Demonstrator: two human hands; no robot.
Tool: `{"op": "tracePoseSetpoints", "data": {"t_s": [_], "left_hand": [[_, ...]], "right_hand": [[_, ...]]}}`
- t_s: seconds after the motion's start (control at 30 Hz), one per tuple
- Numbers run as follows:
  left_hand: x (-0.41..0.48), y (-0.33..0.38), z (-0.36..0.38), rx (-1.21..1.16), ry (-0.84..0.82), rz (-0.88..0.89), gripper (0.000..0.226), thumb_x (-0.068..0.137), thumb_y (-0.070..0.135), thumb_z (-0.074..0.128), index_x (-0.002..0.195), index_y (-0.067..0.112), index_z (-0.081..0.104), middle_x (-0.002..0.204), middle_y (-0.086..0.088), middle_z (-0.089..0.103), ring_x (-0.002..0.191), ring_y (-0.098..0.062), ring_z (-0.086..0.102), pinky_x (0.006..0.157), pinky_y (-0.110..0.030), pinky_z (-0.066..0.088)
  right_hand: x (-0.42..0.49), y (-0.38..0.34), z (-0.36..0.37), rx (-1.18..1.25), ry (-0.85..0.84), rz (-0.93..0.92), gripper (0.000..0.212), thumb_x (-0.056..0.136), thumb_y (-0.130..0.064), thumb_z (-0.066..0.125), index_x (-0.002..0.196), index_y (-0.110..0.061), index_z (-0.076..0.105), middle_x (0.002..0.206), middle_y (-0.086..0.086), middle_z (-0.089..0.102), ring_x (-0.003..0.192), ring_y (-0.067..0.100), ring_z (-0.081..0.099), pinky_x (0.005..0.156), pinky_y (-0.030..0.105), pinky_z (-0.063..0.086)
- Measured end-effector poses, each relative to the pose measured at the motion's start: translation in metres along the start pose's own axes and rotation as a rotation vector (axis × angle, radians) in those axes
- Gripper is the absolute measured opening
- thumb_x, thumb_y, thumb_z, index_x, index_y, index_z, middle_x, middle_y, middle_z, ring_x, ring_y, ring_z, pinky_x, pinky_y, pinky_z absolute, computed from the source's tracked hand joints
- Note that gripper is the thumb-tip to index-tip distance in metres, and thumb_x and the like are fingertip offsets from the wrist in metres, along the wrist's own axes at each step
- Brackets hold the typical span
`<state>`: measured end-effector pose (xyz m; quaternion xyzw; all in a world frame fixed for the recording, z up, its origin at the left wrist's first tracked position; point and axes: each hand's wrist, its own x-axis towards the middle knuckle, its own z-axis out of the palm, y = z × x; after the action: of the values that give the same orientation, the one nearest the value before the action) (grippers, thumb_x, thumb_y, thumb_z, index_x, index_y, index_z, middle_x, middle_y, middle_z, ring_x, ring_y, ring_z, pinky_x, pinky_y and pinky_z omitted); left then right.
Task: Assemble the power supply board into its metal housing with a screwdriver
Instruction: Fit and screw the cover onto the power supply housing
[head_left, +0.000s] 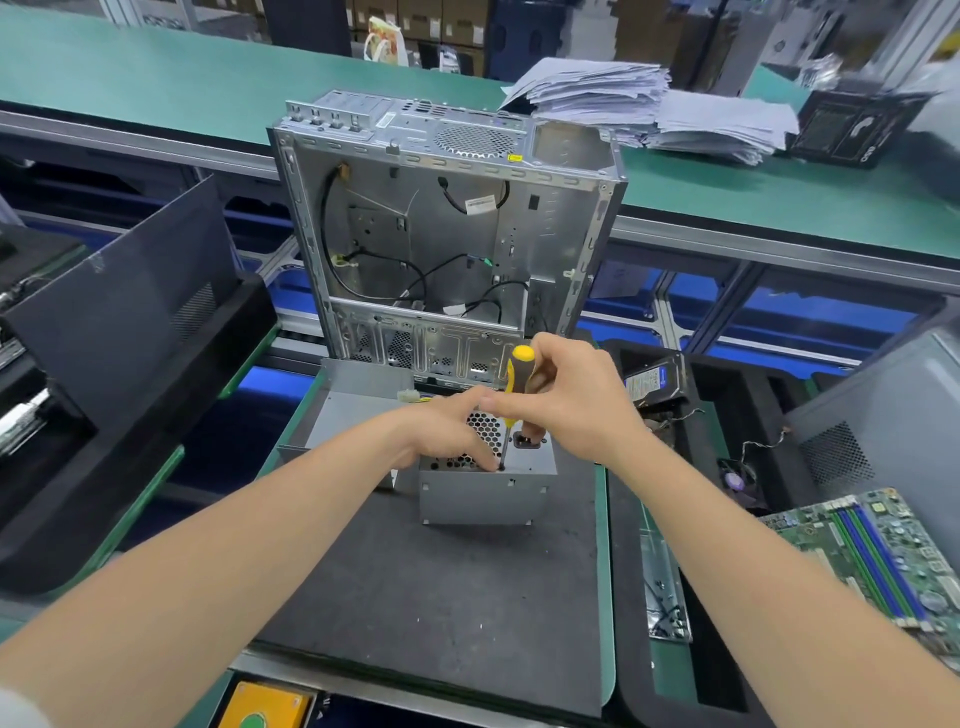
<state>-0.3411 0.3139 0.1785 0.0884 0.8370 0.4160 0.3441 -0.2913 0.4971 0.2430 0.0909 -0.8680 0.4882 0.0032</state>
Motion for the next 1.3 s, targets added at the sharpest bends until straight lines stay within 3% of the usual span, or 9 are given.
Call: {"op": "tracePoseSetpoints", "data": {"t_s": [0.13, 0.23, 0.33, 0.5, 0.77, 1.0, 1.13, 1.23, 1.3], "left_hand": [[0.001, -0.001, 0.0, -0.008, -0.014, 0.004, 0.082, 0.076, 0.019, 0.085, 0.139, 0.048, 0.042, 0.147, 0.006, 0.047, 0.14, -0.022, 0.037, 0.114, -0.047, 0.038], [0.0, 0.0, 0.0, -0.008, -0.052, 0.047, 0.084, 0.08, 0.017, 0.082, 0.142, 0.051, 0.037, 0.143, 0.02, 0.047, 0.141, -0.016, 0.036, 0.106, -0.033, 0.039], [0.001, -0.001, -0.001, 0.038, -0.033, 0.058, 0.083, 0.081, 0.02, 0.082, 0.142, 0.05, 0.036, 0.14, 0.016, 0.05, 0.139, -0.018, 0.038, 0.107, -0.033, 0.042], [-0.001, -0.001, -0.002, 0.028, -0.017, 0.017, 0.098, 0.079, 0.023, 0.083, 0.154, 0.05, 0.025, 0.161, 0.005, 0.032, 0.144, -0.02, 0.03, 0.111, -0.039, 0.036], [0.001, 0.001, -0.002, 0.031, -0.014, 0.007, 0.097, 0.077, 0.026, 0.083, 0.151, 0.05, 0.026, 0.16, 0.002, 0.033, 0.136, -0.019, 0.032, 0.112, -0.044, 0.037], [-0.001, -0.001, -0.008, 0.121, -0.012, 0.018, 0.06, 0.091, 0.038, 0.074, 0.143, 0.041, 0.044, 0.148, 0.009, 0.046, 0.13, -0.016, 0.047, 0.102, -0.036, 0.044], [-0.002, 0.007, -0.013, 0.392, 0.068, 0.034, 0.065, 0.094, 0.051, 0.066, 0.151, 0.026, 0.045, 0.15, 0.005, 0.05, 0.134, -0.019, 0.05, 0.102, -0.033, 0.042], [-0.003, 0.014, -0.014, 0.276, 0.055, 0.017, 0.053, 0.087, 0.041, 0.08, 0.133, 0.024, 0.06, 0.119, 0.006, 0.063, 0.106, -0.016, 0.062, 0.076, -0.029, 0.048], [-0.005, 0.016, -0.012, 0.227, 0.058, 0.02, 0.041, 0.08, 0.034, 0.087, 0.115, 0.025, 0.068, 0.114, 0.007, 0.065, 0.104, -0.019, 0.064, 0.076, -0.032, 0.053]], "right_hand": [[-0.002, 0.001, 0.005, -0.086, 0.038, -0.035, 0.046, 0.075, -0.036, 0.093, 0.07, -0.025, 0.048, 0.059, -0.01, 0.058, 0.048, 0.01, 0.052, 0.045, 0.025, 0.046], [0.0, -0.005, -0.013, -0.029, -0.326, -0.194, 0.018, 0.091, -0.023, 0.081, 0.095, -0.025, 0.064, 0.085, -0.014, 0.069, 0.066, 0.012, 0.061, 0.061, 0.032, 0.053], [0.004, -0.006, -0.025, 0.119, -0.545, -0.189, 0.016, 0.098, -0.001, 0.067, 0.11, -0.012, 0.064, 0.107, 0.004, 0.074, 0.074, 0.041, 0.065, 0.066, 0.056, 0.058], [0.005, -0.004, -0.022, 0.148, -0.315, -0.076, 0.014, 0.094, 0.004, 0.07, 0.102, -0.007, 0.067, 0.098, 0.01, 0.078, 0.07, 0.038, 0.074, 0.063, 0.053, 0.063], [-0.008, -0.007, -0.003, 0.12, -0.054, -0.011, 0.017, 0.09, -0.002, 0.08, 0.098, -0.013, 0.069, 0.083, 0.008, 0.078, 0.064, 0.026, 0.077, 0.062, 0.04, 0.065], [0.002, 0.008, -0.018, -0.017, 0.312, -0.09, 0.008, 0.098, -0.026, 0.068, 0.106, -0.027, 0.069, 0.09, -0.006, 0.072, 0.088, 0.016, 0.071, 0.078, 0.038, 0.06], [0.017, 0.035, -0.02, -0.087, 0.174, 0.173, 0.012, 0.1, -0.016, 0.059, 0.1, -0.027, 0.065, 0.092, -0.004, 0.068, 0.078, 0.018, 0.067, 0.071, 0.041, 0.057], [0.016, 0.062, -0.014, -0.125, 0.055, 0.361, 0.006, 0.095, -0.021, 0.064, 0.093, -0.023, 0.07, 0.089, -0.003, 0.07, 0.075, 0.019, 0.061, 0.062, 0.031, 0.049], [0.009, 0.076, -0.01, -0.101, -0.076, 0.436, 0.026, 0.096, -0.037, 0.068, 0.09, -0.013, 0.071, 0.079, -0.003, 0.072, 0.061, 0.017, 0.054, 0.056, 0.027, 0.041]]}}
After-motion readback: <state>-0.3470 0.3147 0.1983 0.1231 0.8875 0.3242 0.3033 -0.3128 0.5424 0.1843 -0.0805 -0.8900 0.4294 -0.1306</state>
